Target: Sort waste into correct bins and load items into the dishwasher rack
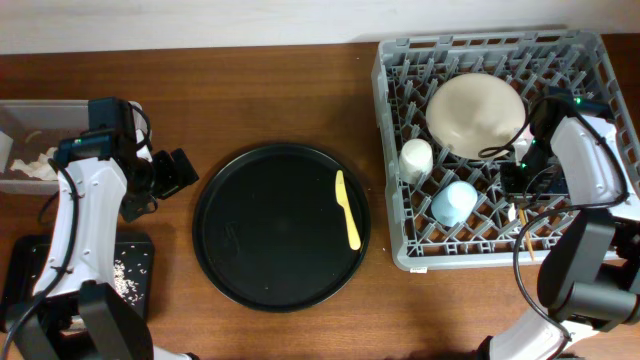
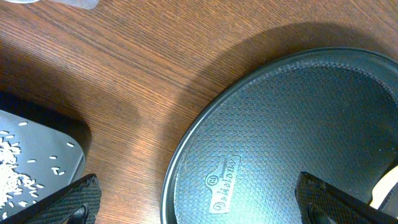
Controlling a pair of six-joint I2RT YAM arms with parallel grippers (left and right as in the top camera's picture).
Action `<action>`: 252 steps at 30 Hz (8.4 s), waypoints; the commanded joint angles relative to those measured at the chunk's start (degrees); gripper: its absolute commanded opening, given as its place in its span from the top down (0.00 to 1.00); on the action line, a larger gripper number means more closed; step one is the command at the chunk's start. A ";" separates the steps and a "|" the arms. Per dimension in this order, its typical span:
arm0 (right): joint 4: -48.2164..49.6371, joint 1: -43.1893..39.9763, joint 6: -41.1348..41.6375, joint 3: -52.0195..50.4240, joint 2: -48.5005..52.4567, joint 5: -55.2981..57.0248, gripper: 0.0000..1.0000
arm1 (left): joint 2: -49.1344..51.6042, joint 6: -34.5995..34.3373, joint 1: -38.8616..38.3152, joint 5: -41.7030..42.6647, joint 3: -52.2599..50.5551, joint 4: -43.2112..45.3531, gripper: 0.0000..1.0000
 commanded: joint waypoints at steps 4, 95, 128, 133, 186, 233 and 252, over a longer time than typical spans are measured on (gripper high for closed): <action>4.52 -0.22 -0.66 1.31 0.35 1.38 0.95 | -0.44 -0.13 0.02 0.39 0.42 -0.04 0.01; 53.22 48.98 44.70 -14.84 11.93 4.37 0.74 | -0.44 -0.13 0.02 0.42 0.42 -0.04 0.00; 16.26 2.62 -8.13 -14.12 -31.74 -3.21 0.96 | -0.44 -0.13 0.02 0.39 0.42 -0.04 0.01; 21.27 -0.70 -14.12 -14.10 -16.15 -5.25 0.96 | -0.44 -0.13 0.02 0.39 0.42 -0.04 0.01; 13.33 -8.39 60.76 -34.82 -21.94 4.31 0.96 | -0.44 -0.13 0.02 0.39 0.42 -0.04 0.01; 31.08 -8.39 61.88 -45.57 -30.51 -2.03 0.96 | -0.44 -0.13 0.02 0.39 0.42 -0.04 0.01; 32.15 -8.41 59.60 -45.97 -41.62 0.09 0.96 | -0.44 -0.13 0.02 0.42 0.42 -0.04 0.01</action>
